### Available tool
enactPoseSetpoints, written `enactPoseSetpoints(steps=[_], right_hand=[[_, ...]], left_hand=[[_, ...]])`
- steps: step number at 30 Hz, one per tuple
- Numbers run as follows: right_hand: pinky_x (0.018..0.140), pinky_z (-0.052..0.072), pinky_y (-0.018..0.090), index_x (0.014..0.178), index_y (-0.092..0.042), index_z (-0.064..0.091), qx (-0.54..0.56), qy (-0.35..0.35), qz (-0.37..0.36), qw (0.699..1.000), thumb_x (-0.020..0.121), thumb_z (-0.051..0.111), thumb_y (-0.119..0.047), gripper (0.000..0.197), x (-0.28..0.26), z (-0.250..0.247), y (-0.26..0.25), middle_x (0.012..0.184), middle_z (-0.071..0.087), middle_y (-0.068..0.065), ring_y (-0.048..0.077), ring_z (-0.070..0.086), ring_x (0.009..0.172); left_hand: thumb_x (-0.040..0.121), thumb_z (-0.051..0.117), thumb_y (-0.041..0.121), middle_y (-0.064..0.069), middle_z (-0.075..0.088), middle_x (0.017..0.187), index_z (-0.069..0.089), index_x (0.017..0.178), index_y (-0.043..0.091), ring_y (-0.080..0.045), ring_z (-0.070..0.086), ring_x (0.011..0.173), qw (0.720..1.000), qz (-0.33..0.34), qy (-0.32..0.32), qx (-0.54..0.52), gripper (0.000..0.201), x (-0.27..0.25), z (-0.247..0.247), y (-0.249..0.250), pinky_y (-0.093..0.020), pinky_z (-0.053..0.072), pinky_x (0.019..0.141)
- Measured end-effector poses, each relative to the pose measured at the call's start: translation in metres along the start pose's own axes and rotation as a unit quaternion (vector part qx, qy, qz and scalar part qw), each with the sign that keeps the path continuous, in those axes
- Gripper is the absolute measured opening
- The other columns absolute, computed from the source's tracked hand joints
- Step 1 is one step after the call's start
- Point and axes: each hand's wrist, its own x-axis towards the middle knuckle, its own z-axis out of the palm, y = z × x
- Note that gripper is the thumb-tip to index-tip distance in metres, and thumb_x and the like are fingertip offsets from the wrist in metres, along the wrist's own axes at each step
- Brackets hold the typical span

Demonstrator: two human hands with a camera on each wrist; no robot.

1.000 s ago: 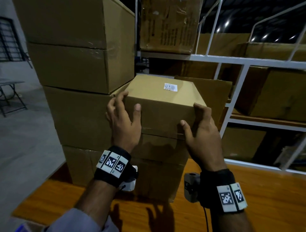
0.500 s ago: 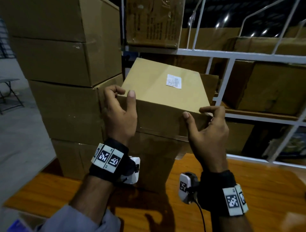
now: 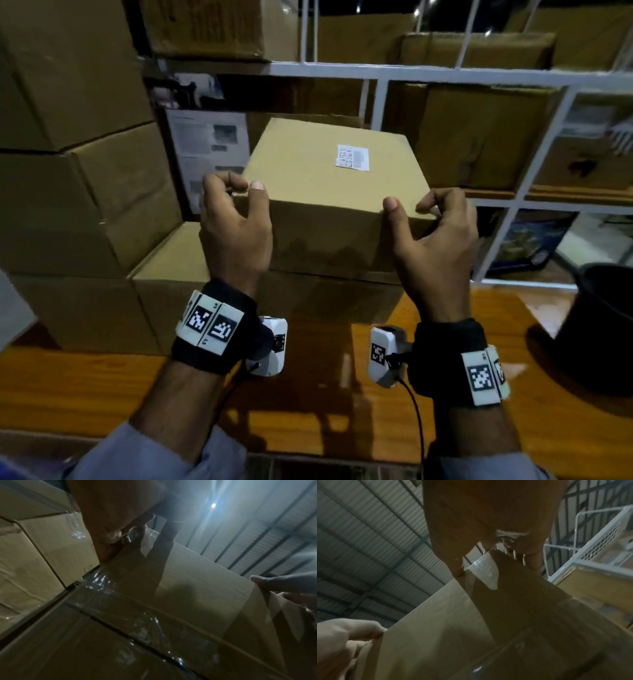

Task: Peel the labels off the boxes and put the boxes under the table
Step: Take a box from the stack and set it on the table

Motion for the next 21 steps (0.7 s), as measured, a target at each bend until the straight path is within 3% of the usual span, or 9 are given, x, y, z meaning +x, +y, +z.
enactPoseSetpoints(steps=[4, 8, 11, 14, 17, 19, 21], right_hand=[[0.071, 0.040, 0.008, 0.105, -0.017, 0.052, -0.031, -0.008, 0.014, 0.999, 0.093, 0.067, -0.061, 0.048, 0.004, -0.040, 0.033, 0.112, 0.049, 0.001, 0.006, 0.046, 0.100], [0.064, 0.038, 0.007, 0.106, -0.015, 0.053, -0.062, -0.025, 0.044, 0.997, 0.095, 0.060, -0.063, 0.050, 0.003, -0.066, 0.068, 0.109, 0.049, 0.003, 0.012, 0.047, 0.099], [0.067, 0.037, 0.003, 0.104, -0.012, 0.054, -0.075, -0.041, 0.067, 0.994, 0.096, 0.066, -0.052, 0.043, -0.003, -0.078, 0.093, 0.108, 0.050, 0.006, 0.012, 0.046, 0.096], [0.068, 0.033, 0.012, 0.100, -0.015, 0.052, -0.091, -0.062, 0.092, 0.990, 0.094, 0.071, -0.045, 0.036, -0.013, -0.080, 0.115, 0.105, 0.049, 0.004, 0.015, 0.046, 0.095], [0.076, 0.039, 0.028, 0.109, -0.017, 0.052, -0.090, -0.104, 0.139, 0.981, 0.092, 0.074, -0.040, 0.036, -0.024, -0.075, 0.137, 0.111, 0.050, 0.002, 0.019, 0.050, 0.104], [0.080, 0.050, 0.033, 0.119, -0.023, 0.050, -0.080, -0.147, 0.193, 0.967, 0.089, 0.076, -0.042, 0.044, -0.032, -0.071, 0.148, 0.120, 0.051, 0.001, 0.020, 0.053, 0.111], [0.088, 0.057, 0.044, 0.125, -0.028, 0.046, -0.091, -0.176, 0.228, 0.953, 0.085, 0.077, -0.047, 0.053, -0.039, -0.067, 0.155, 0.125, 0.053, 0.001, 0.023, 0.057, 0.115]], left_hand=[[0.100, 0.055, 0.041, -0.011, 0.063, 0.109, 0.049, 0.116, 0.019, -0.015, 0.064, 0.087, 0.999, -0.036, -0.020, 0.000, 0.028, -0.030, 0.037, 0.012, -0.012, 0.043, 0.060], [0.102, 0.057, 0.035, -0.007, 0.062, 0.108, 0.049, 0.119, 0.019, -0.006, 0.060, 0.081, 0.997, -0.068, -0.041, 0.014, 0.024, -0.062, 0.066, 0.020, -0.008, 0.043, 0.057], [0.102, 0.058, 0.033, -0.008, 0.061, 0.108, 0.048, 0.120, 0.017, -0.004, 0.059, 0.077, 0.994, -0.089, -0.051, 0.028, 0.026, -0.086, 0.083, 0.015, -0.008, 0.043, 0.055], [0.100, 0.059, 0.029, -0.007, 0.060, 0.108, 0.044, 0.116, 0.023, -0.005, 0.060, 0.078, 0.989, -0.126, -0.069, 0.026, 0.023, -0.103, 0.093, 0.001, -0.022, 0.050, 0.059], [0.085, 0.056, 0.039, -0.006, 0.056, 0.114, 0.042, 0.112, 0.031, -0.026, 0.062, 0.095, 0.978, -0.177, -0.106, 0.032, 0.032, -0.117, 0.099, -0.019, -0.049, 0.058, 0.072], [0.081, 0.055, 0.042, -0.009, 0.055, 0.121, 0.041, 0.115, 0.031, -0.029, 0.061, 0.102, 0.966, -0.211, -0.143, 0.046, 0.038, -0.123, 0.098, -0.031, -0.044, 0.057, 0.071], [0.091, 0.060, 0.027, -0.011, 0.052, 0.126, 0.041, 0.124, 0.024, -0.026, 0.060, 0.100, 0.954, -0.240, -0.173, 0.058, 0.038, -0.123, 0.097, -0.047, -0.029, 0.048, 0.065]])
